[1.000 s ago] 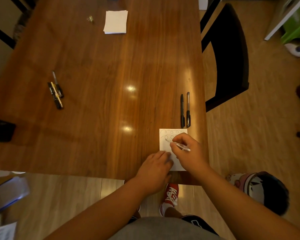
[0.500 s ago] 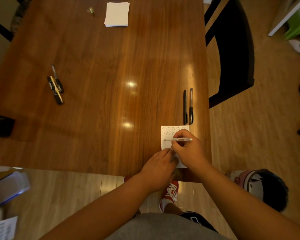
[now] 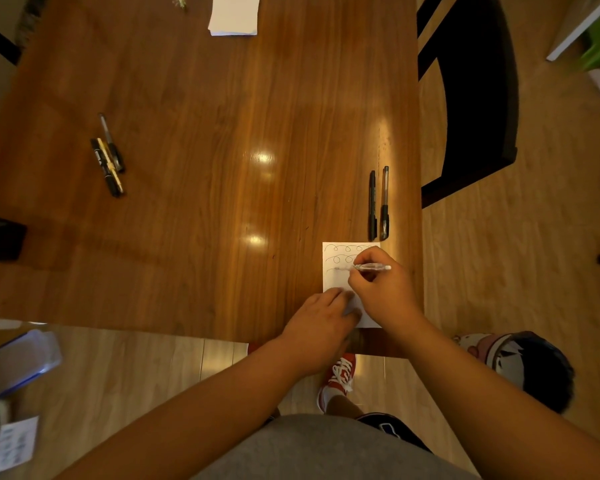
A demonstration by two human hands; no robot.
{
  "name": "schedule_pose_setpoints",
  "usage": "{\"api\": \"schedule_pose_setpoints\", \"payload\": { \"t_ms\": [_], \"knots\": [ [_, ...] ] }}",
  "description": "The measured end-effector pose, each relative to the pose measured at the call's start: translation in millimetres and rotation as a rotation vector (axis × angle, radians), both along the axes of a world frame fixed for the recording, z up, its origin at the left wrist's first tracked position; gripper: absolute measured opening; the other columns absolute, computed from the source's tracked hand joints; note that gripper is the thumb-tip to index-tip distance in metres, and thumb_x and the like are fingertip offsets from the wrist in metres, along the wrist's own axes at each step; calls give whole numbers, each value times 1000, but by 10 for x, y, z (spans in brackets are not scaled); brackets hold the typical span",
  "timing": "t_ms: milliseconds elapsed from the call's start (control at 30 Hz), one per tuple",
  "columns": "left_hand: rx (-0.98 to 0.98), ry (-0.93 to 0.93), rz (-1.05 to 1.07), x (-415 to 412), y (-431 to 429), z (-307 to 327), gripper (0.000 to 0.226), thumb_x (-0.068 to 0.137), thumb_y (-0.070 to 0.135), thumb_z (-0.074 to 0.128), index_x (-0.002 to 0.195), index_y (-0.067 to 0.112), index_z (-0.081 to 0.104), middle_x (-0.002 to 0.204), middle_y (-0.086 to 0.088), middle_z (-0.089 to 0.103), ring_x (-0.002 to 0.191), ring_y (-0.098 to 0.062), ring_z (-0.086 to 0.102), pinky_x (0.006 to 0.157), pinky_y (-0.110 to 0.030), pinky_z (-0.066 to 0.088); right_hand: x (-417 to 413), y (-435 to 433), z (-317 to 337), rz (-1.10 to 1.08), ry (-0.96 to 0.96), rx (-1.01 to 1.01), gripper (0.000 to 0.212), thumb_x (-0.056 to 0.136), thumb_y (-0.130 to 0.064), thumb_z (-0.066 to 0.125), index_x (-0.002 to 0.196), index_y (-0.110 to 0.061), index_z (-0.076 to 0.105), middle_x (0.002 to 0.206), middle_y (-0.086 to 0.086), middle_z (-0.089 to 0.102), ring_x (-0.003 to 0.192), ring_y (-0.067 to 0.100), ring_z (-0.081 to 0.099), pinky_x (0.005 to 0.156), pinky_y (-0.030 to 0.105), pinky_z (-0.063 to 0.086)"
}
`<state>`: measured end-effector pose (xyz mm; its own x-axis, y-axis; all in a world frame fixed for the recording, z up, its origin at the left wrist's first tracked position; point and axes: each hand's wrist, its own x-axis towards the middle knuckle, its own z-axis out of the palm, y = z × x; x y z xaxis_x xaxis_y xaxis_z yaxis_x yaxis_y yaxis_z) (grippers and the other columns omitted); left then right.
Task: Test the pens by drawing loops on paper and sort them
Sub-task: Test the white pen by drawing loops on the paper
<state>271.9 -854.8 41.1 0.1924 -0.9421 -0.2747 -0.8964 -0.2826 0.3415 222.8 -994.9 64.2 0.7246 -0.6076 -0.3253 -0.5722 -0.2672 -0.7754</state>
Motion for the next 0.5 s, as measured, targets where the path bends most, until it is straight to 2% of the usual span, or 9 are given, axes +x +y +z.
{"api": "schedule_pose_setpoints", "payload": {
  "t_ms": [167, 300, 500],
  "knots": [
    [19, -34, -21, -2, -14, -24, 54, 94, 37, 53, 143, 20, 37, 154, -10, 26, 141, -29, 21, 112, -44, 25, -95, -52, -11, -20, -14, -23, 19, 89, -19, 69, 87, -32, 55, 85, -29, 55, 77, -4, 57, 49, 4, 41],
    [24, -39, -21, -3, -30, -13, 53, 94, 37, 52, 142, 21, 38, 152, -11, 29, 140, -30, 22, 111, -45, 27, -151, -51, -37, -21, -11, -7, 19, 89, -18, 68, 88, -32, 55, 87, -28, 56, 80, 1, 59, 60, 7, 41],
    [54, -27, -20, -6, -51, 22, 52, 95, 39, 49, 143, 26, 32, 153, -10, 26, 141, -30, 20, 112, -47, 26, -147, -44, -52, -17, 3, 3, 19, 88, -18, 69, 89, -31, 56, 89, -22, 58, 81, -2, 57, 61, 8, 42]
  ]
}}
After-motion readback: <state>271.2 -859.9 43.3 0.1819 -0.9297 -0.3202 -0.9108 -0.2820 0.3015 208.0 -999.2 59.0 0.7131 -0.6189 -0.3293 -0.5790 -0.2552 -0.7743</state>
